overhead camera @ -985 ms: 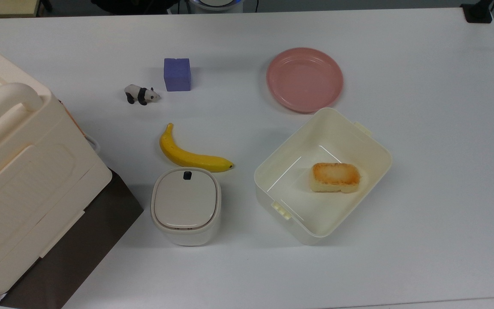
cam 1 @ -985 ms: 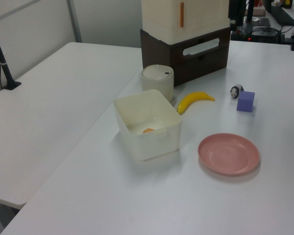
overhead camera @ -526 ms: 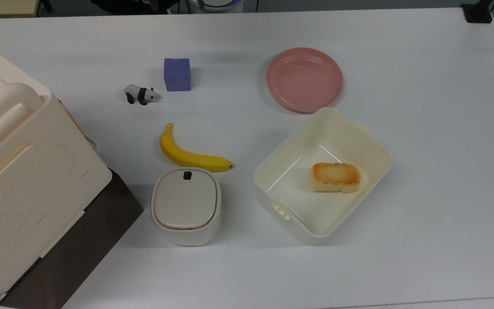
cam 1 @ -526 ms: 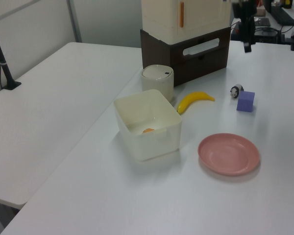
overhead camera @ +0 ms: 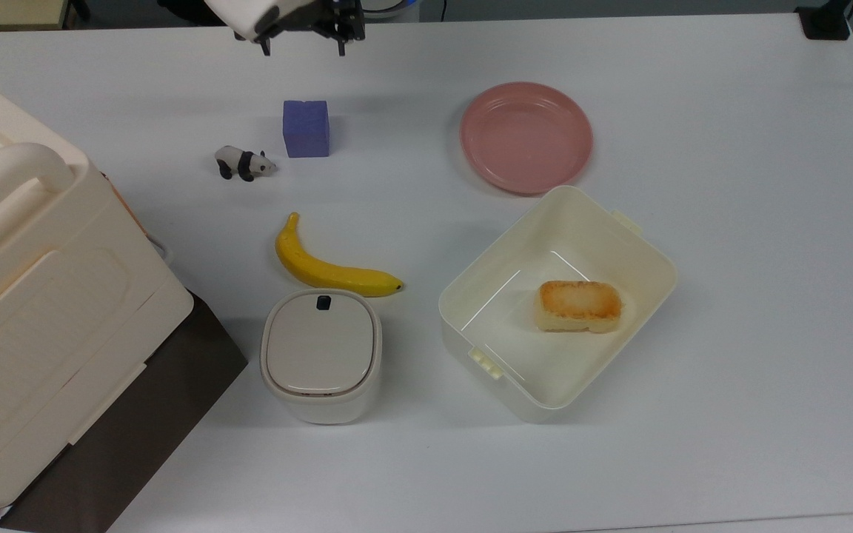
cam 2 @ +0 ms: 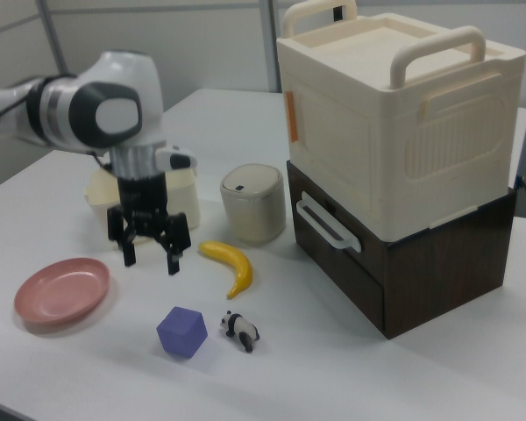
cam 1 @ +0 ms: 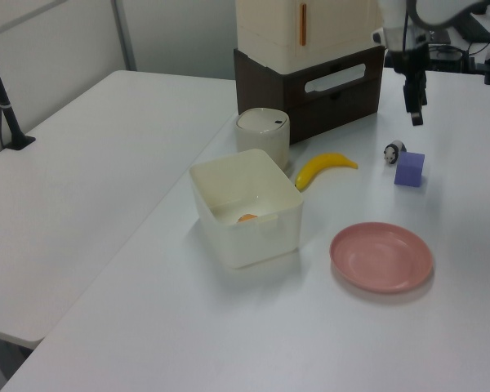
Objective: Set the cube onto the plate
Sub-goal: 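Move the open gripper over the purple cube and lower onto it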
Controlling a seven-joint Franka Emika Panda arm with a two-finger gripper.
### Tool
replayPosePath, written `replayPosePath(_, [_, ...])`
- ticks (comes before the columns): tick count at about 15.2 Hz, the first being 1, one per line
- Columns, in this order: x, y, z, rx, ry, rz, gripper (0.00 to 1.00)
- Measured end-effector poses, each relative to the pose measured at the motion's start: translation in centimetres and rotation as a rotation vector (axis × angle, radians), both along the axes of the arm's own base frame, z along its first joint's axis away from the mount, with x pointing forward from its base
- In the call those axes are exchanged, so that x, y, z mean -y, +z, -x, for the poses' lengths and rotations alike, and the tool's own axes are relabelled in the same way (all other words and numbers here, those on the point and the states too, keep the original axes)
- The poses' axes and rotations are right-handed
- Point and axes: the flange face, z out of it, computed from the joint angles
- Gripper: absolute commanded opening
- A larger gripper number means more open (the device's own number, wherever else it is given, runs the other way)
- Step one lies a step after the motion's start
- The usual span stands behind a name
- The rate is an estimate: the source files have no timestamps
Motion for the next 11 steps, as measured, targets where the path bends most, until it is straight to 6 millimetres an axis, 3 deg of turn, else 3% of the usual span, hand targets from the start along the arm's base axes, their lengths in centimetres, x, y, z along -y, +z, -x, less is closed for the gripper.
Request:
replayPosePath(4, [-1.1, -3.7, 0.7, -0.025, 0.058, 0.043, 1.0])
replayPosePath(11, [-0.7, -9.7, -0.9, -0.034, 0.06, 0.113, 1.0])
